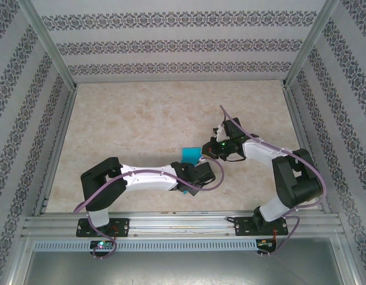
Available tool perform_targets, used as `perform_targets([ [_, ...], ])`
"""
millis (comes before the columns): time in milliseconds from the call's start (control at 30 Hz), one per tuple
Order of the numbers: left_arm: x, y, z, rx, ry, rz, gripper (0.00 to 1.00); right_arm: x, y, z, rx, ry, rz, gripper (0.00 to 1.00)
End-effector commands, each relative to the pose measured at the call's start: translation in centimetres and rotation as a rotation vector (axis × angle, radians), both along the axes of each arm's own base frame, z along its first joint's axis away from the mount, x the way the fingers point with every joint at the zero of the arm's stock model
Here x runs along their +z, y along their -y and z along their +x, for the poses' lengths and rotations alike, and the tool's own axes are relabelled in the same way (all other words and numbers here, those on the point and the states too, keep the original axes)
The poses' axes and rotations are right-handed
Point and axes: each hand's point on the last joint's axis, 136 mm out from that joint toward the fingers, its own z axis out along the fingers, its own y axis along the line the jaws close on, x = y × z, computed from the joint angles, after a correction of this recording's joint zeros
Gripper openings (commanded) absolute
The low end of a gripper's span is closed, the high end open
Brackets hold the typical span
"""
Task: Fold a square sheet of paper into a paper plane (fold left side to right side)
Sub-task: Fold the wing for the fifth time at the center of the table.
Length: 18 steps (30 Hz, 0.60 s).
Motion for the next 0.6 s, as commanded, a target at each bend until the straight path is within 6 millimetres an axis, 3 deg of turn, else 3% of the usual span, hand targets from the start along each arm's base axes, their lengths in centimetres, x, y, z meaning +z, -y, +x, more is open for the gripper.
perform_targets([
  [0, 0.5, -0.6, 0.2, 0.023, 0.037, 0.045, 0.49, 0.0, -0.3, 0.2, -0.003, -0.017, -0.010, 0.00],
  [567, 0.1, -1.6, 0.5, 0.055, 0.052, 0.078, 0.26, -0.5, -0.5, 0.1, 0.006, -0.027, -0.027, 0.00],
])
